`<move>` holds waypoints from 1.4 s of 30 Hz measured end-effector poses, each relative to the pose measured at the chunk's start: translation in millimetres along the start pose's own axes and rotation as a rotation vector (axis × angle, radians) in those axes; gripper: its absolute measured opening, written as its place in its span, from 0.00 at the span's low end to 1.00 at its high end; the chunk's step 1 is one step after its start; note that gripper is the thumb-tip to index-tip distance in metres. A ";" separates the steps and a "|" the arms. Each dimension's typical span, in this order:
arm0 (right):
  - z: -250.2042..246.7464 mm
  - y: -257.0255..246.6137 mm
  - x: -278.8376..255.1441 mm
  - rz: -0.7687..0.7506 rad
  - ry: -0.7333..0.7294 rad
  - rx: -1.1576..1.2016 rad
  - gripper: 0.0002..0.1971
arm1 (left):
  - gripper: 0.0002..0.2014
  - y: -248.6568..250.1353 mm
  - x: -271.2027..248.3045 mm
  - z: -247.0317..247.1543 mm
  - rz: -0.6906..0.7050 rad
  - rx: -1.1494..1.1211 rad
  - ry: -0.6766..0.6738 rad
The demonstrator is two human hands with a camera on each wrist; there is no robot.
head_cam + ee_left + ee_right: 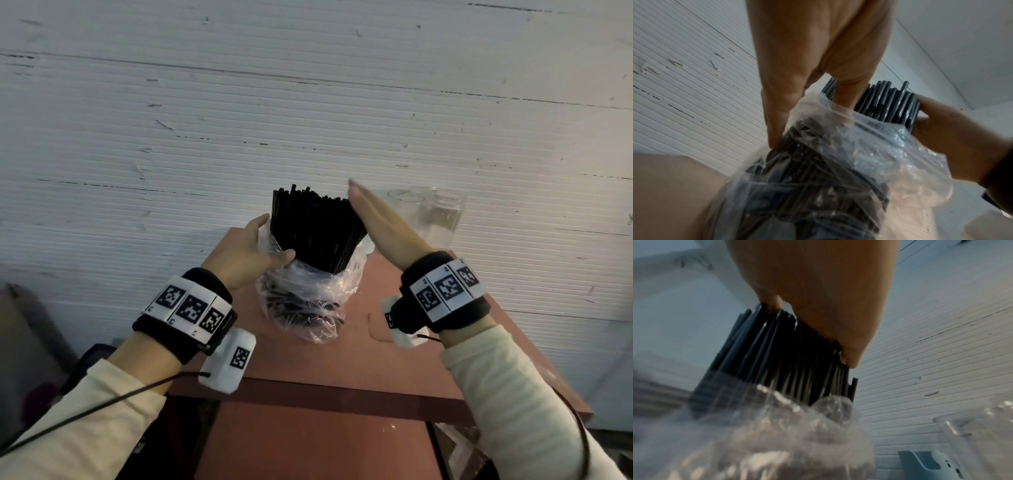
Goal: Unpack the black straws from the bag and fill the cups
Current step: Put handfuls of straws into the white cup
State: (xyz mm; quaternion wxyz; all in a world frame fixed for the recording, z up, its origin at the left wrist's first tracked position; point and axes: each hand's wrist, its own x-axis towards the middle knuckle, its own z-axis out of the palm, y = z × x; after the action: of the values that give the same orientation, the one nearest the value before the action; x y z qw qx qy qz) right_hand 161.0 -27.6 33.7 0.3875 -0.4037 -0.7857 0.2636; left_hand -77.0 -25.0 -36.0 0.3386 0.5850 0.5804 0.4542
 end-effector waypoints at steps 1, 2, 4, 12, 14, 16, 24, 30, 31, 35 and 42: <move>2.8 -3.0 1.7 0.004 -0.020 -0.027 0.27 | 0.60 -2.8 1.4 0.6 -0.006 -0.016 0.006; 4.0 -4.8 3.2 0.014 -0.030 -0.039 0.26 | 0.57 -4.9 1.6 1.9 0.002 -0.025 0.006; 2.5 -6.9 5.0 0.033 -0.049 -0.031 0.27 | 0.53 -7.0 -0.7 4.6 0.015 -0.029 -0.027; 6.3 1.3 9.9 -0.122 -0.043 -0.163 0.33 | 0.39 7.3 -8.3 15.8 0.076 -0.072 -0.052; 8.8 4.5 13.3 -0.201 -0.029 -0.252 0.28 | 0.36 12.6 -10.5 17.5 0.093 -0.090 0.001; 10.5 5.7 16.4 -0.277 -0.016 -0.329 0.25 | 0.32 17.5 -11.2 15.6 0.124 -0.047 0.056; 11.4 14.5 36.8 -0.481 0.034 -0.430 0.24 | 0.21 30.2 -4.3 14.5 0.148 -0.127 0.107; 18.9 18.0 52.8 -0.436 0.021 -0.305 0.23 | 0.20 42.2 11.8 3.4 0.197 -0.267 0.168; 21.4 18.4 53.3 -0.420 0.019 -0.257 0.24 | 0.20 43.8 14.6 -0.8 0.196 -0.282 0.173; 31.0 18.8 59.9 -0.426 0.148 -0.109 0.29 | 0.18 54.5 25.2 -16.8 0.191 -0.218 0.190; 60.2 19.3 74.3 -0.278 -0.052 -0.123 0.29 | 0.20 66.8 41.8 -29.0 0.262 0.041 0.177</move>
State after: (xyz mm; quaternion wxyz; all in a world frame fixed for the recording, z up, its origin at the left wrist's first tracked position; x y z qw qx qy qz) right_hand 92.1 38.9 15.3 0.3743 -0.3069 -0.8586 0.1690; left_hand -82.6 6.0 41.8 0.2120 0.6201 0.5358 0.5324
